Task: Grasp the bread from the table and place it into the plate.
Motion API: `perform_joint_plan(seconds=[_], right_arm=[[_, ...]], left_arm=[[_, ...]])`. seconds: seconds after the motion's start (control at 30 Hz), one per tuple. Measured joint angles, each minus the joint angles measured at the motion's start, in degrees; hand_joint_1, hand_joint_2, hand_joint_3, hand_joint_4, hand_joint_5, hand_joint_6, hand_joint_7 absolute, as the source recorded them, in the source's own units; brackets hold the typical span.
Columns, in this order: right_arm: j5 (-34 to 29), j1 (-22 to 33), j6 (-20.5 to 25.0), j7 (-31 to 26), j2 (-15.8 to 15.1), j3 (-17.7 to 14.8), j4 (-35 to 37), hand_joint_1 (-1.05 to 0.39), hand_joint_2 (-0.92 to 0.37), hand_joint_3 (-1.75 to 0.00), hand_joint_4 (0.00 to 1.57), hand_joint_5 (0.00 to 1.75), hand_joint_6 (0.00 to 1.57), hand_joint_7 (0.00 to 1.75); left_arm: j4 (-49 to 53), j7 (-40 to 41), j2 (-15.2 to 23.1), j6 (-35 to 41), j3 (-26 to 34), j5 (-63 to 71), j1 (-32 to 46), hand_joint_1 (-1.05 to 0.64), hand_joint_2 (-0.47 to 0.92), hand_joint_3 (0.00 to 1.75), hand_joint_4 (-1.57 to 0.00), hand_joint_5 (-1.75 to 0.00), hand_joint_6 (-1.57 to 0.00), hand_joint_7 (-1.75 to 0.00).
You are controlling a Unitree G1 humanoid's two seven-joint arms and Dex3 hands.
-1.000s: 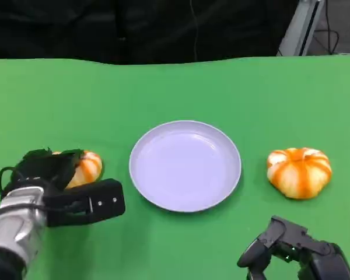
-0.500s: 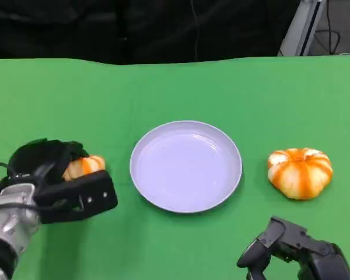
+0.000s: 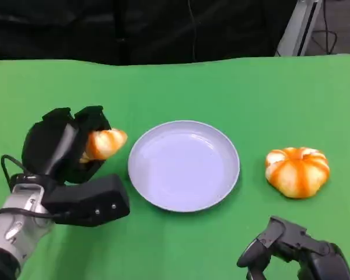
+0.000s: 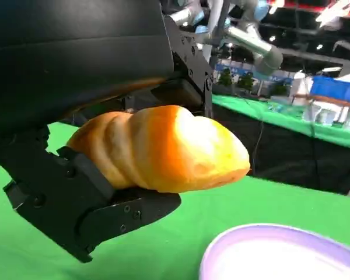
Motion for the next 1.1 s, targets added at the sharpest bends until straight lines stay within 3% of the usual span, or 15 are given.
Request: perform_joint_plan(seconds=[0.1, 0.23, 0.43, 0.63, 0.67, 0.7, 0.77, 0.8, 0.87, 0.9, 0.97, 1.03, 1.1], right_arm=[[0.0, -0.13, -0.24, 0.0, -0.01, 0.04, 0.14, -0.08, -0.35, -1.3, 0.72, 1.6, 0.79, 1.29], [-0.11, -0.26, -1.34, -0.03, -0.02, 0.0, 0.91, -0.08, -0.35, -1.3, 0.72, 1.59, 0.79, 1.28], [-0.13, -0.14, -1.36, -0.04, 0.01, 0.01, 1.24, -0.08, -0.35, -1.3, 0.72, 1.59, 0.8, 1.27], [-0.31, -0.13, -1.44, -0.33, 0.01, 0.02, 1.27, -0.08, -0.35, -1.3, 0.72, 1.59, 0.8, 1.27], [-0.31, -0.17, -1.5, -0.37, 0.01, 0.03, 1.32, -0.07, -0.35, -1.3, 0.72, 1.59, 0.8, 1.27], [-0.31, -0.23, -1.64, -0.4, 0.01, 0.04, 1.37, -0.07, -0.35, -1.3, 0.72, 1.59, 0.8, 1.27], [-0.31, -0.45, -1.99, -0.4, 0.01, 0.13, 1.44, -0.07, -0.35, -1.3, 0.72, 1.59, 0.8, 1.28], [-0.3, -0.45, -1.99, -0.41, 0.02, 0.16, 1.44, -0.07, -0.35, -1.3, 0.72, 1.59, 0.8, 1.28], [-0.3, -0.41, -1.99, -0.43, 0.03, 0.23, 1.47, -0.08, -0.35, -1.3, 0.72, 1.59, 0.8, 1.28], [-0.31, -0.39, -2.01, -0.46, 0.03, 0.23, 1.49, -0.08, -0.35, -1.29, 0.72, 1.59, 0.8, 1.27], [-0.32, -0.37, -2.05, -0.54, 0.0, 0.21, 1.59, -0.08, -0.36, -1.29, 0.72, 1.58, 0.8, 1.27], [-0.31, -0.41, -2.2, -0.54, -0.01, 0.19, 1.74, -0.08, -0.35, -1.29, 0.72, 1.58, 0.8, 1.27], [-0.31, -0.43, -2.32, -0.54, -0.02, 0.17, 1.97, -0.08, -0.35, -1.29, 0.72, 1.58, 0.8, 1.27]], left_arm=[[-5.59, -0.04, -0.25, -0.05, -0.04, 0.71, 0.93, -0.15, 0.32, 1.39, -0.93, -1.75, -0.71, -1.75], [-10.2, -1.13, -2.69, -0.8, -0.79, 0.8, 0.97, -0.14, 0.28, 1.37, -0.92, -1.75, -0.72, -1.75], [-9.23, -2.39, -7.13, -1.07, -2.63, 0.92, 0.3, -0.13, 0.29, 1.38, -0.93, -1.75, -0.73, -1.75], [-6.13, -3.6, -9.19, -0.84, -3.9, 1.24, -1.49, -0.14, 0.29, 1.39, -0.93, -1.75, -0.73, -1.75], [-4.92, -3.88, -9.63, -0.86, -4.26, 1.33, -2.24, -0.16, 0.33, 1.35, -0.91, -1.75, -0.78, -1.53], [-3.73, -4.38, -10.16, -0.82, -4.6, 1.34, -3.04, -0.17, 0.34, 1.33, -0.9, -1.75, -0.81, -1.44], [-1.96, -7.01, -11.19, 0.23, -5.34, 1.26, -4.59, -0.2, 0.59, 0.79, -0.7, -1.73, -0.87, -0.59], [-1.86, -9.21, -11.7, 1.37, -5.59, 1.01, -5.07, -0.2, 0.65, 0.64, -0.67, -1.73, -0.92, -0.37], [-1.92, -14.29, -12.49, 3.65, -6.0, 0.52, -5.59, -0.33, 0.86, 0.28, -0.32, -0.83, -0.55, -0.08], [-1.97, -17.57, -12.54, 4.69, -6.48, 0.5, -5.76, -0.36, 0.89, 0.22, -0.27, -0.67, -0.49, -0.04], [-2.16, -22.21, -12.53, 6.46, -7.03, 0.57, -5.89, -0.57, 0.91, 0.22, -0.06, -0.38, -0.24, -0.01], [-2.4, -25.43, -12.49, 8.8, -7.35, 0.72, -5.95, -0.71, 0.92, 0.28, -0.01, -0.13, -0.1, -0.01], [-2.68, -27.58, -12.51, 10.7, -7.8, 0.82, -6.0, -0.79, 0.92, 0.33, 0.0, -0.03, -0.04, 0.0]])
